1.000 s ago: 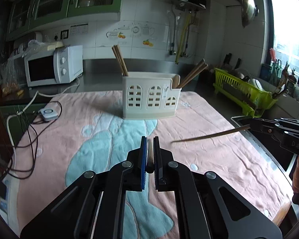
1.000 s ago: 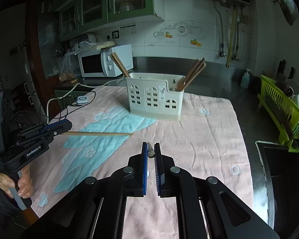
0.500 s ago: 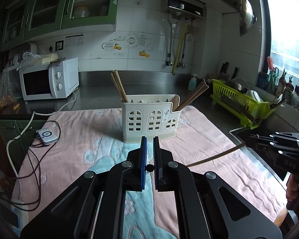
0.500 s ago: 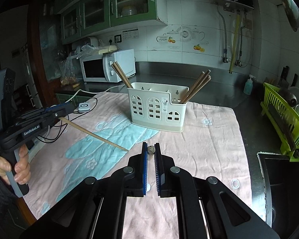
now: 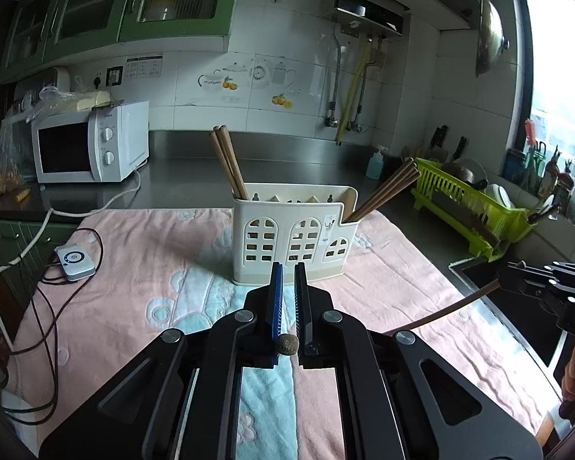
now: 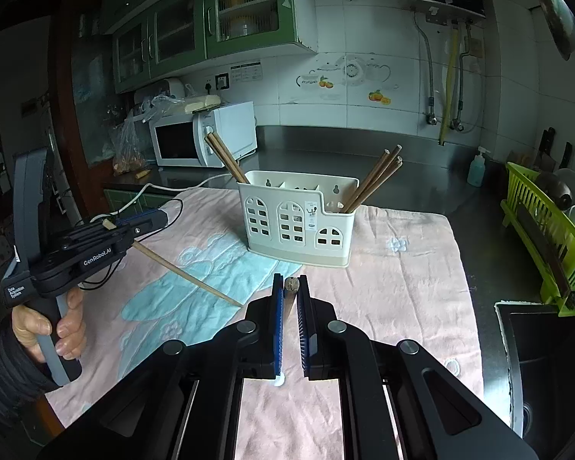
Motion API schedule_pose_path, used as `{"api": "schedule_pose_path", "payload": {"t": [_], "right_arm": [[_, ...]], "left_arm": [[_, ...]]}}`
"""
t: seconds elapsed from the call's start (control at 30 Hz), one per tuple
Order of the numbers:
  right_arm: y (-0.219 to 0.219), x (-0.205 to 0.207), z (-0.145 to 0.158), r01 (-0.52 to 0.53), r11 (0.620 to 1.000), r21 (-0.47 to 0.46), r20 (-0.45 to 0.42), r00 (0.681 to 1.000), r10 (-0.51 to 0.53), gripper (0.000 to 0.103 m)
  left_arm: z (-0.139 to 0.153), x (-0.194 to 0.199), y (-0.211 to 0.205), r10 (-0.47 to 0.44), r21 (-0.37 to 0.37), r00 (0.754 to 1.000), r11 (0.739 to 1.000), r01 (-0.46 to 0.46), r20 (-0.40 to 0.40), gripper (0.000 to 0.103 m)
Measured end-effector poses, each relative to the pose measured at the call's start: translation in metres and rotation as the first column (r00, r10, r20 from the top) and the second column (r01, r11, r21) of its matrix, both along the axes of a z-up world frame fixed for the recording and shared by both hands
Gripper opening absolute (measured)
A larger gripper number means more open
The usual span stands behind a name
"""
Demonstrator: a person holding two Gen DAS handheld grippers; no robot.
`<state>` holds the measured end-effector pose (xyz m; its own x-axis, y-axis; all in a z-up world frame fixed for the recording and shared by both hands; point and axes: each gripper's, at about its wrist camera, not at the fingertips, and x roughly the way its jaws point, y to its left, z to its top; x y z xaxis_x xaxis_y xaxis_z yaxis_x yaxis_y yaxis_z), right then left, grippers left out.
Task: Organize utensils
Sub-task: 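Lift the left tool's chopstick toward the holder while the right tool carries its chopstick there, then lower the left tool's chopstick into the holder while the right tool lowers its chopstick in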
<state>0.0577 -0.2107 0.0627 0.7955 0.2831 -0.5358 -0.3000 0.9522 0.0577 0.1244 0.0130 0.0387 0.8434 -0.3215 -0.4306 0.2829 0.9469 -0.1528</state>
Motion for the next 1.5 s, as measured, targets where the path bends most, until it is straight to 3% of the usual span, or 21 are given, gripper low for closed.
{"api": "schedule_pose_path", "payload": {"t": [0.37, 0.7, 0.9, 1.13, 1.27, 1.5], "right_arm": [[0.001, 0.003, 0.017, -0.016, 1.000, 0.001, 0.025, 1.000, 0.016, 0.007], [-0.011, 0.047, 0.082, -0.034, 0.999, -0.004, 0.054, 0.998, 0.034, 0.007], [-0.008, 0.079, 0.132, -0.036, 0.999, -0.009, 0.131, 0.991, 0.037, 0.007], [-0.005, 0.121, 0.158, -0.017, 1.000, -0.007, 0.195, 0.981, 0.018, 0.007], [-0.002, 0.152, 0.158, -0.006, 1.000, -0.005, 0.200, 0.980, 0.007, 0.007], [-0.002, 0.199, 0.151, 0.022, 1.000, 0.014, 0.197, 0.980, -0.024, 0.007]], "left_arm": [[0.030, -0.008, 0.004, -0.018, -0.014, 0.998, 1.000, 0.019, 0.058, 0.004], [0.076, 0.010, -0.014, -0.055, 0.031, 0.991, 0.998, 0.052, 0.122, 0.004], [0.121, 0.041, -0.026, -0.052, 0.045, 0.976, 0.998, 0.044, 0.213, 0.004], [0.163, 0.085, -0.030, -0.011, 0.027, 0.952, 1.000, 0.003, 0.305, 0.004], [0.172, 0.117, -0.035, 0.021, 0.042, 0.941, 0.998, -0.037, 0.339, 0.004], [0.161, 0.174, -0.030, 0.075, 0.024, 0.948, 0.996, -0.087, 0.309, 0.004]]}}
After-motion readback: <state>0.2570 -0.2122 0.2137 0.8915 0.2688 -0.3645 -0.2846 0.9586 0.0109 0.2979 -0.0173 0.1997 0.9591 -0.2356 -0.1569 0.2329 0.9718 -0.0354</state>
